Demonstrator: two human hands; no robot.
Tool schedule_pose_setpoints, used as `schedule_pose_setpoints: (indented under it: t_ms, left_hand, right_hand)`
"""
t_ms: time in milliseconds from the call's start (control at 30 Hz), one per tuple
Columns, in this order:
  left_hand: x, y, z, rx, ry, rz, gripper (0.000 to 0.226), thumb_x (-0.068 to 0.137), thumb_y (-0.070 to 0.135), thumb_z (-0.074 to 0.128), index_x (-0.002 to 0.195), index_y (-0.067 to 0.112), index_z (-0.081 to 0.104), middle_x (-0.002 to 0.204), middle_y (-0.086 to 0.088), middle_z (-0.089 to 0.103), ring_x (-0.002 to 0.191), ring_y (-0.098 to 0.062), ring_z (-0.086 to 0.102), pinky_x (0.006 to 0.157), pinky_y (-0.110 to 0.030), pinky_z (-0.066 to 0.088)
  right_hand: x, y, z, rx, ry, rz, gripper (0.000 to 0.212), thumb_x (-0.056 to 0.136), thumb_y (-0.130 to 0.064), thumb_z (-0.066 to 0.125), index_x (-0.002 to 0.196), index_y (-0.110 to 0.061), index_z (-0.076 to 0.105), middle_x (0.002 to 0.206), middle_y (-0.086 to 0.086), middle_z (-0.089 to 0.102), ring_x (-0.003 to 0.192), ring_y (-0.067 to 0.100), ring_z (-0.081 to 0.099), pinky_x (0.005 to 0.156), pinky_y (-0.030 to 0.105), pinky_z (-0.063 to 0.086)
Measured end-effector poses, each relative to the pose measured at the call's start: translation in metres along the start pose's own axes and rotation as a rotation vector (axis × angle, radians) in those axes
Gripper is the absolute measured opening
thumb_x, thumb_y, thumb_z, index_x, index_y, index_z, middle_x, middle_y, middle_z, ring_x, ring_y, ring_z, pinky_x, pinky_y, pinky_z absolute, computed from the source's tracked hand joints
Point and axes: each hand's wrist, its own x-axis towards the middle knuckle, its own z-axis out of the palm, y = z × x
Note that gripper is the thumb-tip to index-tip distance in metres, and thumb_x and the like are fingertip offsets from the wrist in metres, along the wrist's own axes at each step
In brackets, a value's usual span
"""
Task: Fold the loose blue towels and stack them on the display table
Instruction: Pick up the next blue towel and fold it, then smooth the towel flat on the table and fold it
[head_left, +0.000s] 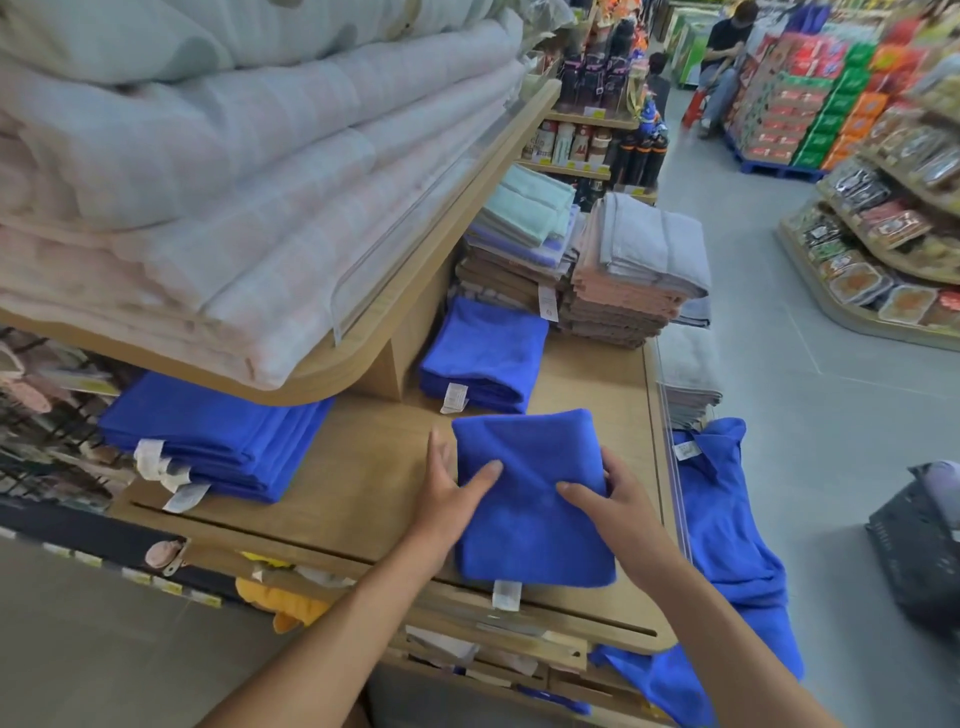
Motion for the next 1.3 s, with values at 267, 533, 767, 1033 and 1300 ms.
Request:
schedule_pose_setpoints:
  t_ms: [267,533,767,1033,1300]
  left_hand:
    - [0.022,0.052,-0.031,-0.083,-0.393,-0.306,0.033,0.075,0.034,0.086,0.105,0.022,0.080,0.124,-0.007,0.073,0.114,-0.022,0.069,0.101,-0.043,0.053]
    - [0.115,0.148,-0.021,-0.270,-0.072,-0.214,0.008,0.092,0.029,0.069,0.094,0.022,0.074,0.088,0.000,0.079,0.072,-0.017,0.075,0.056,-0.030,0.059]
    - [0.141,0.095,-0.017,-0.161,0.161,-0.342,0.012,0.102,0.019,0.056,0.090,0.021,0.054,0.089,-0.001,0.063,0.082,-0.020,0.061,0.073,-0.037,0.053]
    - [0.143,0.096,-0.016,-0.050,0.218,-0.214,0.013,0.097,0.014,0.058,0.105,0.024,0.057,0.100,-0.002,0.066,0.084,-0.018,0.064,0.079,-0.037,0.056]
    - [0.067,0.035,0.001,0.857,0.203,0.720,0.053,0.085,0.017,0.059,0.138,0.018,0.055,0.153,-0.006,0.044,0.146,-0.025,0.035,0.120,-0.040,0.027]
  right_hand:
    - [0.052,-0.065,-0.016,0.141,-0.109,-0.071,0.034,0.090,-0.006,0.073,0.114,-0.031,0.070,0.112,0.001,0.076,0.102,0.025,0.073,0.087,0.041,0.059]
    - [0.183,-0.110,0.028,0.357,-0.061,0.102,0.029,0.096,-0.019,0.070,0.124,-0.015,0.065,0.123,0.011,0.073,0.099,0.023,0.074,0.078,0.037,0.061]
    - [0.201,-0.042,0.057,-0.037,0.108,0.293,0.033,0.087,-0.018,0.075,0.116,-0.014,0.060,0.119,0.010,0.066,0.102,0.028,0.069,0.089,0.054,0.060]
    - [0.198,-0.040,0.050,-0.028,0.111,0.201,0.044,0.090,-0.018,0.076,0.130,-0.009,0.059,0.112,0.005,0.068,0.098,0.023,0.070,0.085,0.044,0.062]
    - [0.127,-0.014,-0.046,-0.324,0.194,-0.034,0.018,0.097,-0.027,0.065,0.114,-0.033,0.066,0.098,-0.013,0.067,0.078,0.003,0.068,0.069,0.025,0.056]
